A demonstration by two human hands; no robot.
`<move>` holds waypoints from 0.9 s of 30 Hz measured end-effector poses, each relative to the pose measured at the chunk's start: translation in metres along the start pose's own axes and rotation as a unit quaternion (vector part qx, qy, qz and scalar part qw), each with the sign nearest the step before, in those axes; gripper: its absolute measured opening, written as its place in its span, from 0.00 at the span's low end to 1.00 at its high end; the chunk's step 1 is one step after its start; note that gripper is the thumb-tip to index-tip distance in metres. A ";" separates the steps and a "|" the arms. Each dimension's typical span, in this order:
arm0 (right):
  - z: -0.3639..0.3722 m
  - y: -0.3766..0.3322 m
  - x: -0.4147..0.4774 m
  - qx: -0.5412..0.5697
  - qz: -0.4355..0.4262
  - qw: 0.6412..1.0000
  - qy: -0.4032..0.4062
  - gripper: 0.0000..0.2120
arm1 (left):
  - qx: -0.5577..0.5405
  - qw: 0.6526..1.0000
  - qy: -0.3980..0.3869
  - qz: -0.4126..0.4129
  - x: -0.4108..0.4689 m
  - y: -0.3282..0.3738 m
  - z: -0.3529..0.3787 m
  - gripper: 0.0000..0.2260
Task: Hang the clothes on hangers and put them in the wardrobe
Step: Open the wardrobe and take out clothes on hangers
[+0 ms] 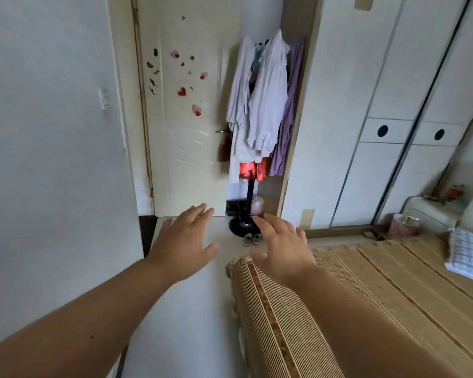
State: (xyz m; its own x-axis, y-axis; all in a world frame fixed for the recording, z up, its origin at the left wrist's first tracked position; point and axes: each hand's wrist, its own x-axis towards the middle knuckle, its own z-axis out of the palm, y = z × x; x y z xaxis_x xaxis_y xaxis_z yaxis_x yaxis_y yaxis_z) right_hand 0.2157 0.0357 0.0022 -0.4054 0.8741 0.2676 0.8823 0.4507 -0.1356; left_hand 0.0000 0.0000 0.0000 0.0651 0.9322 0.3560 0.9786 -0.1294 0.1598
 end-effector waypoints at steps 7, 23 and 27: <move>0.057 0.041 0.110 0.000 0.024 0.999 -0.030 0.35 | -0.013 0.999 -0.031 0.004 0.102 -0.038 0.068 0.32; 0.113 0.123 0.409 -0.007 -0.025 1.000 -0.010 0.33 | -0.029 0.998 -0.033 -0.042 0.372 -0.125 0.146 0.31; 0.134 0.133 0.477 -0.022 -0.018 1.000 0.003 0.31 | -0.028 0.999 -0.028 -0.020 0.439 -0.159 0.167 0.31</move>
State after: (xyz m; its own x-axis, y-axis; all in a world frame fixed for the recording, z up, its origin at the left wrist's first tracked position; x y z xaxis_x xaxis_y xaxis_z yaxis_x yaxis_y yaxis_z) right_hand 0.1074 0.5369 -0.0161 -0.4353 0.8562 0.2782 0.8771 0.4730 -0.0836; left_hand -0.0948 0.4860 -0.0226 0.0382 0.9546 0.2955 0.9683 -0.1085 0.2252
